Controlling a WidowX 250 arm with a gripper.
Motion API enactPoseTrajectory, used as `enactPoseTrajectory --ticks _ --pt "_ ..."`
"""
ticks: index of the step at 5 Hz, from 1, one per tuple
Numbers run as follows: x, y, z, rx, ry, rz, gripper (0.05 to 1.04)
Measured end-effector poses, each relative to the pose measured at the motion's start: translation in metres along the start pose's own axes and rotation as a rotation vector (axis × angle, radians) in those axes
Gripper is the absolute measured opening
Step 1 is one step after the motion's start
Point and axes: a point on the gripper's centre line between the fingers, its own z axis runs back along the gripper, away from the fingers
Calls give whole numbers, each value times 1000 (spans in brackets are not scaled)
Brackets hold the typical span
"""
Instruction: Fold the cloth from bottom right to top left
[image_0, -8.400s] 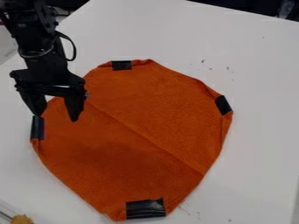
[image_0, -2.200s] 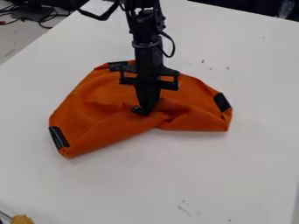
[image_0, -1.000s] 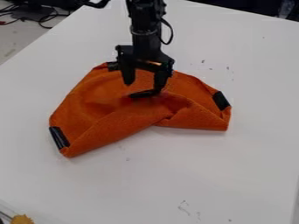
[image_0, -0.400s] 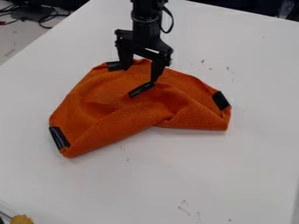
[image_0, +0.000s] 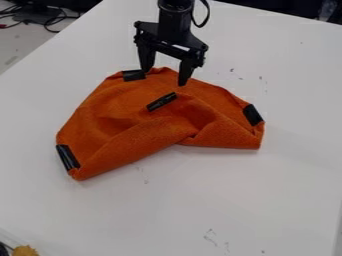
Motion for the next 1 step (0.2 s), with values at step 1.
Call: enactPoseTrajectory --ticks 1 --pt "-1 -2 -1 -10 4 0 1002"
